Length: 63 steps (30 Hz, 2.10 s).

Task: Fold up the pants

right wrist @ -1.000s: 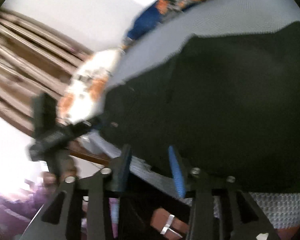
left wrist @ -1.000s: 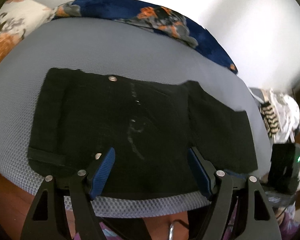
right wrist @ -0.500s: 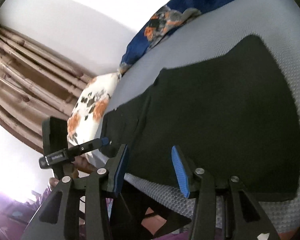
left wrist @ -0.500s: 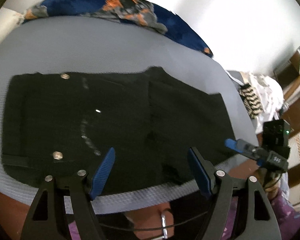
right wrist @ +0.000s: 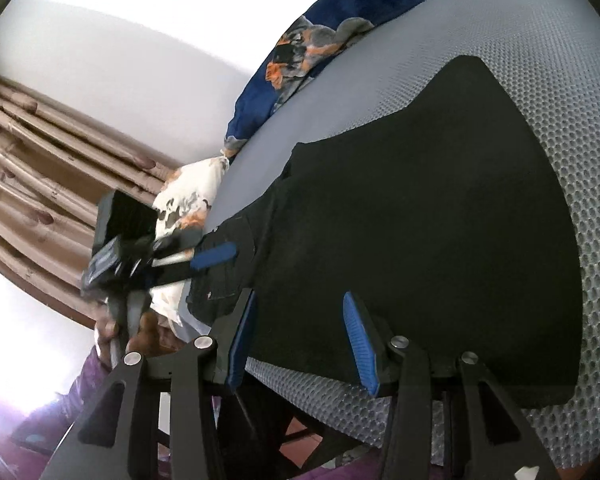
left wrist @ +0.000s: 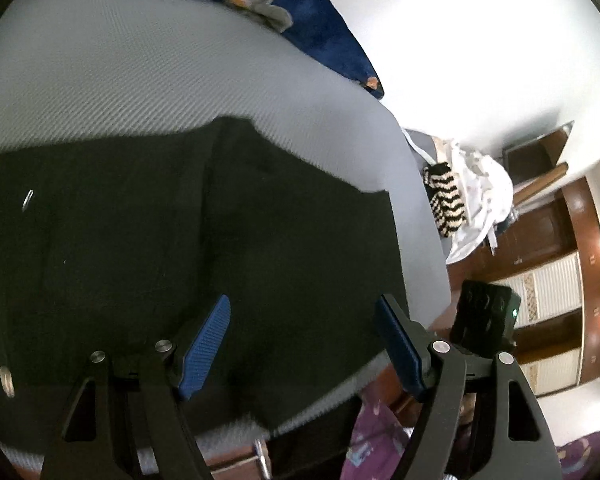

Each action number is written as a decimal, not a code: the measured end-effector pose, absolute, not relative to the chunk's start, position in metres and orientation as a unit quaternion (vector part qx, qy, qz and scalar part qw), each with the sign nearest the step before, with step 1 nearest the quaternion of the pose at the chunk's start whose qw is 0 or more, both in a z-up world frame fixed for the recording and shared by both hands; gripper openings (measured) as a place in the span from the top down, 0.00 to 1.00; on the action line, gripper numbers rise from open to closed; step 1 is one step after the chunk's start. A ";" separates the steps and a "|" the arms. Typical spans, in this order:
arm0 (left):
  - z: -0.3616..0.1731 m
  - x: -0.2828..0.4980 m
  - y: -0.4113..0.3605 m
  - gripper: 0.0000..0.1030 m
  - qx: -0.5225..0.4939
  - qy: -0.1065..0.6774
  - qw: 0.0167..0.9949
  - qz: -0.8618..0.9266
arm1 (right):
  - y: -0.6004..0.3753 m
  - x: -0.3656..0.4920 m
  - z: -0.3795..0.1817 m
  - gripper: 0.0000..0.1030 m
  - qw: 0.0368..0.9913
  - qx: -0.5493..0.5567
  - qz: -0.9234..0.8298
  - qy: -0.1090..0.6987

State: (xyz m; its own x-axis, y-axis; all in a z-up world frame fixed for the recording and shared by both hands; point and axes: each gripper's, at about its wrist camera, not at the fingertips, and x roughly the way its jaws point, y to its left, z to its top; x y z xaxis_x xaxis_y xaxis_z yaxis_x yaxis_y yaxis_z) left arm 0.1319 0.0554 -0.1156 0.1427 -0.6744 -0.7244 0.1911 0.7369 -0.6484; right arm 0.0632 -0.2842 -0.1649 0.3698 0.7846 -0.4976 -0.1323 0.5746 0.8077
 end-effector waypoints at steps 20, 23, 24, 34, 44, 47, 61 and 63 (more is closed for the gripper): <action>-0.148 0.162 0.021 0.92 -0.102 0.572 0.759 -0.294 | -0.293 0.061 -0.169 0.57 0.733 0.384 0.299 0.476; -0.141 0.163 0.021 0.95 -0.106 0.557 0.768 -0.298 | -0.292 0.062 -0.170 0.57 0.734 0.381 0.298 0.477; -0.138 0.164 0.025 0.95 -0.103 0.552 0.772 -0.298 | -0.292 0.062 -0.170 0.57 0.734 0.381 0.298 0.477; -0.146 0.164 0.029 0.92 -0.079 0.584 0.761 -0.271 | -0.290 0.062 -0.171 0.57 0.733 0.382 0.297 0.478; -0.164 0.162 0.043 0.49 -0.133 0.621 0.729 -0.255 | -0.290 0.062 -0.172 0.57 0.731 0.385 0.296 0.480; -0.163 0.164 0.035 0.32 -0.139 0.623 0.722 -0.269 | -0.290 0.062 -0.172 0.57 0.731 0.385 0.296 0.480; -0.160 0.155 0.036 0.96 -0.156 0.580 0.744 -0.293 | -0.289 0.060 -0.171 0.57 0.733 0.385 0.293 0.479; -0.155 0.153 0.030 0.96 -0.140 0.570 0.754 -0.296 | -0.289 0.060 -0.171 0.57 0.733 0.385 0.293 0.479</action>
